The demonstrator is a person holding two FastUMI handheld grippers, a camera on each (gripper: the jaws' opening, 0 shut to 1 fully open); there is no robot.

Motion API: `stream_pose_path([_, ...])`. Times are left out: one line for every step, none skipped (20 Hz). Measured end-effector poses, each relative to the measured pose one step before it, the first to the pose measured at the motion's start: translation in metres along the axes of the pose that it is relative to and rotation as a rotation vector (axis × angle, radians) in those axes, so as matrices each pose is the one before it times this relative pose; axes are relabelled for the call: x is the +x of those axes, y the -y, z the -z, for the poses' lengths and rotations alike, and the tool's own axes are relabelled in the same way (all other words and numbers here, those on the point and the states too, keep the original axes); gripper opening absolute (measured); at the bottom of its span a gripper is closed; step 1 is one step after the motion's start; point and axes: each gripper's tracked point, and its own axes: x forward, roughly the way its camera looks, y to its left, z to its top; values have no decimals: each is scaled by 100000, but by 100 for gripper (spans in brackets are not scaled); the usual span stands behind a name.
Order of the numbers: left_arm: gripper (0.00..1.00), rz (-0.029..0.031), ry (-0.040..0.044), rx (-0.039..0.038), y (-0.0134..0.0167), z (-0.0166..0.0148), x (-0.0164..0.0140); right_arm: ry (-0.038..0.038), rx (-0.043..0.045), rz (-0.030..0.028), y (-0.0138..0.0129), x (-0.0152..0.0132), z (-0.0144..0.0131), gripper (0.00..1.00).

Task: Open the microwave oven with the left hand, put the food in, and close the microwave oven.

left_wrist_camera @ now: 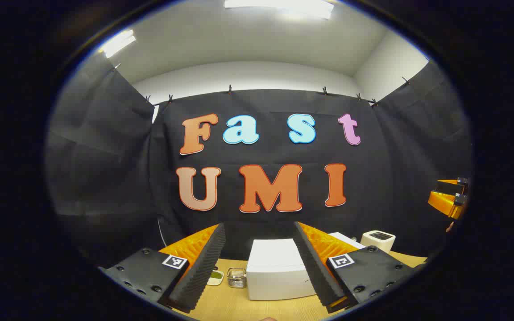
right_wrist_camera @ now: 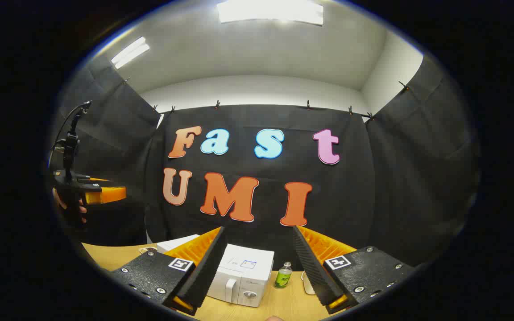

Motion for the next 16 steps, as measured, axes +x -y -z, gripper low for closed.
stream_pose_path([97,-756,592,609,200,-331,128,804,389,-94,105,6,-384,92])
stream_pose_path([97,-360,26,233,240,29,-89,606,279,-107,-9,3,-92,92])
stream_pose_path([97,499,-144,91,346,53,60,247,95,-102,66,-39,-45,92])
stream_pose_path([97,732,-111,-223,437,129,-25,-138,-161,-154,29,-43,123,92])
stream_pose_path([97,770,-782,-136,332,309,63,-431,-141,44,64,-120,193,92])
stream_pose_path([97,186,-710,-358,92,223,50,-446,-59,-295,-61,-60,225,92])
stream_pose_path([97,238,-1126,34,155,295,198,-543,-71,-431,-39,80,236,92])
stream_pose_path([97,-108,-586,152,54,342,61,-376,-112,-369,89,-71,169,92])
stream_pose_path([97,-245,-595,189,-4,194,2,-456,-258,123,39,75,144,92])
stream_pose_path([100,-349,-134,-110,-47,34,-47,-116,185,292,147,-53,154,92])
stream_pose_path([99,-280,-69,-286,-53,57,41,-159,273,-167,97,58,174,92])
stream_pose_path([100,30,-145,-170,81,123,-49,-436,501,-97,15,-3,265,92])
stream_pose_path([100,62,-365,73,76,164,42,-337,376,-492,-129,44,237,92])
stream_pose_path([99,-247,-275,306,-53,154,-142,-374,114,-206,25,45,178,92])
stream_pose_path([99,-212,-398,420,-1,204,3,-141,-78,-195,-26,71,156,92])
stream_pose_path([97,-306,-180,471,2,130,34,-330,-328,58,82,-9,153,92])
